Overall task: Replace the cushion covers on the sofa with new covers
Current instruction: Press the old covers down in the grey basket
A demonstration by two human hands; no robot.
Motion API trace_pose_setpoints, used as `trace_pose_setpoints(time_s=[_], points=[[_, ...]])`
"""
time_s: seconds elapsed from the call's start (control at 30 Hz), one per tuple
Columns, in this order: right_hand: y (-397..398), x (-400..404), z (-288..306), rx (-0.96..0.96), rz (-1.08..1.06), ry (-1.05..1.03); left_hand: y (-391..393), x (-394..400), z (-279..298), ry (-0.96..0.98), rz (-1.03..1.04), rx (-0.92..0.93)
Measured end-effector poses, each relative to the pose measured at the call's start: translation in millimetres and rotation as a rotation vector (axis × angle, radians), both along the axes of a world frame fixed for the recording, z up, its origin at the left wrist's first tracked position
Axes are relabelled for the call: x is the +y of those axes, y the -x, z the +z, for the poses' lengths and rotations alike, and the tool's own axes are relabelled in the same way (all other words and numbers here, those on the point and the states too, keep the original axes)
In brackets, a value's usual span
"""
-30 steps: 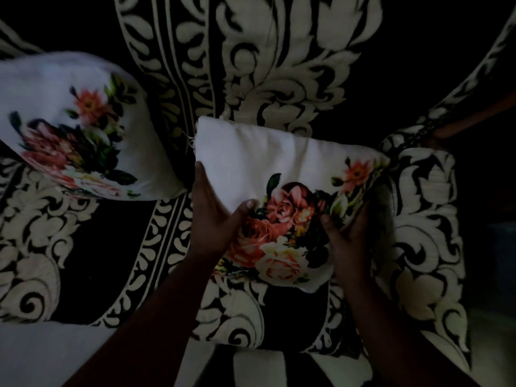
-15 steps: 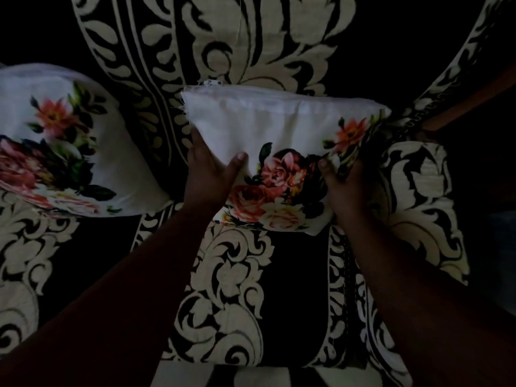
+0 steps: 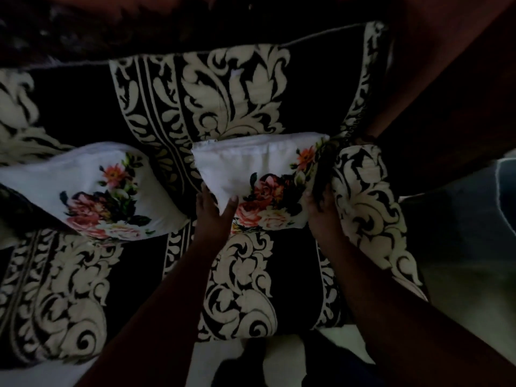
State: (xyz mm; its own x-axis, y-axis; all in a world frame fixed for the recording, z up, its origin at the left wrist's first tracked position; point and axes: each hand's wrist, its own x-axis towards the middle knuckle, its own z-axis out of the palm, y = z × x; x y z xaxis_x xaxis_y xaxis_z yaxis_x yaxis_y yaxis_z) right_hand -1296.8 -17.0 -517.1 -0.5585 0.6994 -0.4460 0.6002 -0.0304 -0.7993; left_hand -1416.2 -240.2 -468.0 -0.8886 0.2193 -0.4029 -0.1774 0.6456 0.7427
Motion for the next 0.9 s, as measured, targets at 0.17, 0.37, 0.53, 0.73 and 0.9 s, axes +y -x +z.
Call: trace_pose_setpoints(time_s=[0.17, 0.37, 0.53, 0.73, 0.9], points=[[-63, -32, 96, 0.091, -0.105, 0.023, -62, 1, 78, 0.01, -0.184, -0.111], [-159, -23, 170, 0.121, -0.163, 0.073, -136, 29, 129, -0.016, -0.337, -0.129], [-249, 10, 220, 0.147, -0.216, 0.024, -213, 88, 177, -0.003, -0.491, -0.106], [-376, 84, 247, 0.162, -0.262, -0.019, -313, 175, 205, -0.022, -0.697, -0.04], [-476, 142, 255, 0.119, -0.272, -0.067, -396, 246, 217, 0.034, -0.749, -0.017]])
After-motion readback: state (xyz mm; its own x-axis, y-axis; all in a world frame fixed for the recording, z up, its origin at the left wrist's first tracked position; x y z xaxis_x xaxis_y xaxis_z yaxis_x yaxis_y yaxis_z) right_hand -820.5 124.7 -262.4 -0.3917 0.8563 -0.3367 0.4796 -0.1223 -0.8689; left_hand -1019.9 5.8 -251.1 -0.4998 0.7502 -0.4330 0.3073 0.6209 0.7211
